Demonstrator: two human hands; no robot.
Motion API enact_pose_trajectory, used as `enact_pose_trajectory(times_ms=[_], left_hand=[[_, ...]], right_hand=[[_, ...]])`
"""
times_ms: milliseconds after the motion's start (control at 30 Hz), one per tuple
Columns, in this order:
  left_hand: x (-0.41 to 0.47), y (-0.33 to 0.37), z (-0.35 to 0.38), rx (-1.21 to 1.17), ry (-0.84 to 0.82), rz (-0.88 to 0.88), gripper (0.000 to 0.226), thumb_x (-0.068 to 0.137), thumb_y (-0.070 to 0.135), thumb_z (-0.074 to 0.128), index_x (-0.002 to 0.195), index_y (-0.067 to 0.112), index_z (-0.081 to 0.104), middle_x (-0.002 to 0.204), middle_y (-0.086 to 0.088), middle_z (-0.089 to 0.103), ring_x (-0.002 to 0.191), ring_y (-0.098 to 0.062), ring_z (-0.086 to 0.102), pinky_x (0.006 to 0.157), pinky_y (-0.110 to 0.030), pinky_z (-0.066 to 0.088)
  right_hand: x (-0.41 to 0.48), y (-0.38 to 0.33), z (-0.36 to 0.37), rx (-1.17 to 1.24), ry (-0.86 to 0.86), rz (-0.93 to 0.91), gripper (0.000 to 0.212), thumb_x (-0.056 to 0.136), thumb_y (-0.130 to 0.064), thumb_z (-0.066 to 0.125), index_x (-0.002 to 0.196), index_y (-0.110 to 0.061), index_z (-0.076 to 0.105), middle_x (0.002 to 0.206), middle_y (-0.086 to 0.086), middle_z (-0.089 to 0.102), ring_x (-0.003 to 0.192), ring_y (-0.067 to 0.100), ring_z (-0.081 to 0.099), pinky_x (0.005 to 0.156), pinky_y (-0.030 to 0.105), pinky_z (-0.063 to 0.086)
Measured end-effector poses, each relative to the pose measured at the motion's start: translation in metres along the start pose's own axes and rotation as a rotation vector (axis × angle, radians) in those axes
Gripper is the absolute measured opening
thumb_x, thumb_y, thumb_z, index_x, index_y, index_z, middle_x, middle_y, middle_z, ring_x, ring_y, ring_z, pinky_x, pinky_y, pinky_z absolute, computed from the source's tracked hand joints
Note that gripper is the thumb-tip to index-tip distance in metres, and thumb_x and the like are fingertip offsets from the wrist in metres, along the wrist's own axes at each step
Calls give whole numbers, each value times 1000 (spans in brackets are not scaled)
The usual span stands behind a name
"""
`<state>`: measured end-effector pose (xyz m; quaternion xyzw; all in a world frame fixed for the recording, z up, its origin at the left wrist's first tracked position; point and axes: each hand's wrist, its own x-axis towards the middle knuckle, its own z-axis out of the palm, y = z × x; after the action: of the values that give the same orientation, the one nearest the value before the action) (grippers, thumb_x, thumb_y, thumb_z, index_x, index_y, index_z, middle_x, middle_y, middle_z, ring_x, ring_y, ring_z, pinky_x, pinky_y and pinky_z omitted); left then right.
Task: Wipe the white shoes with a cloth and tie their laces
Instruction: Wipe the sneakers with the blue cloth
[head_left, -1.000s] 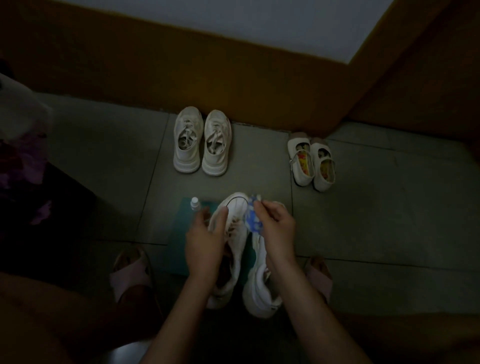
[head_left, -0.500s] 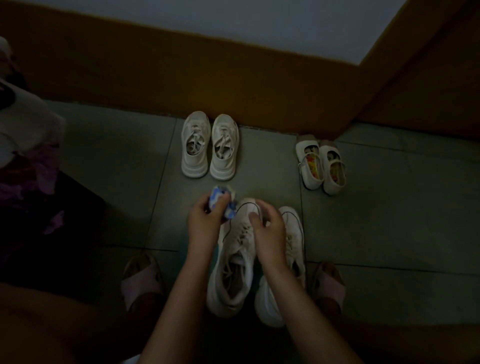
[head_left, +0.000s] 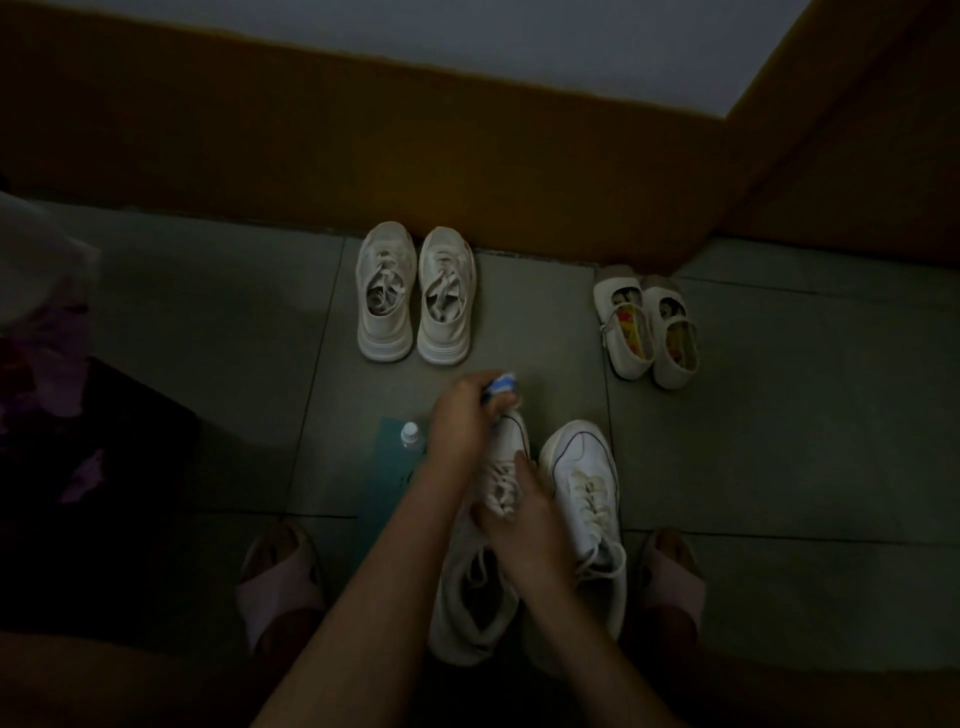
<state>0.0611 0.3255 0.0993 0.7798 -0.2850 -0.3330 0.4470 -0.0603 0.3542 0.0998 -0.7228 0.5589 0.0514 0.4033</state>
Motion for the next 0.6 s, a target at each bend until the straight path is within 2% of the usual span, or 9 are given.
enact_pose_trajectory(times_ms=[33,67,133,200,333,400,467,567,600], left_hand=[[-2,-4,3,3,-14,6,32,87,18,63,117,7,63,109,-11,66,97,-16,59,78,-19,41],[-4,-8,6,16,-25,11,29,88,18,63,114,6,64,107,-12,66,95,-18,59,80,-22,43],[-7,-17,9,70,-25,63,25,88,17,62,108,3,66,104,-14,65,94,-23,60,80,-24,42],[-9,-23,10,116,-8,131,22,87,14,62,104,1,67,102,-15,66,94,-26,60,76,-20,37],[-22,-32,15,115,69,162,25,86,9,61,109,4,67,111,-14,65,103,-25,59,91,-29,42],[-34,-35,19,87,124,121,27,87,10,60,112,4,65,116,-12,63,107,-24,57,96,-31,42],[-43,-39,21,83,164,74,29,89,12,59,116,4,63,119,-12,61,109,-24,55,98,-30,40],[-55,-46,23,117,212,36,29,89,13,59,117,4,63,119,-13,61,109,-26,54,97,-32,40],[-58,-49,24,109,223,24,29,89,13,58,116,4,64,117,-13,61,108,-27,55,96,-34,42]], right_hand=[[1,3,-1,35,-10,-1,88,67,-74,29,141,-27,34,140,1,45,121,18,50,101,31,41],[-1,3,-4,78,-17,-11,80,72,-69,40,142,-29,34,138,-1,47,117,18,53,98,32,44],[-4,4,-11,151,-9,-45,67,85,-44,59,144,-30,31,136,-1,48,115,18,54,96,36,46],[-3,8,-13,190,3,-69,62,89,-31,60,144,-28,32,135,1,51,114,18,55,96,35,46],[-1,11,-12,185,31,-103,50,94,-28,54,141,-27,38,126,2,59,100,10,56,87,23,44],[-1,12,-12,181,29,-110,49,94,-30,53,141,-29,38,126,1,59,102,11,57,86,22,43],[-3,11,-15,181,18,-113,50,95,-30,52,142,-26,37,128,1,58,105,10,57,85,18,41],[-3,10,-18,265,-13,-85,46,96,-24,50,141,-18,39,121,-6,59,95,-11,52,81,4,34],[-3,10,-18,262,-21,-88,48,96,-23,51,142,-18,38,128,-4,56,103,-7,51,85,5,33]])
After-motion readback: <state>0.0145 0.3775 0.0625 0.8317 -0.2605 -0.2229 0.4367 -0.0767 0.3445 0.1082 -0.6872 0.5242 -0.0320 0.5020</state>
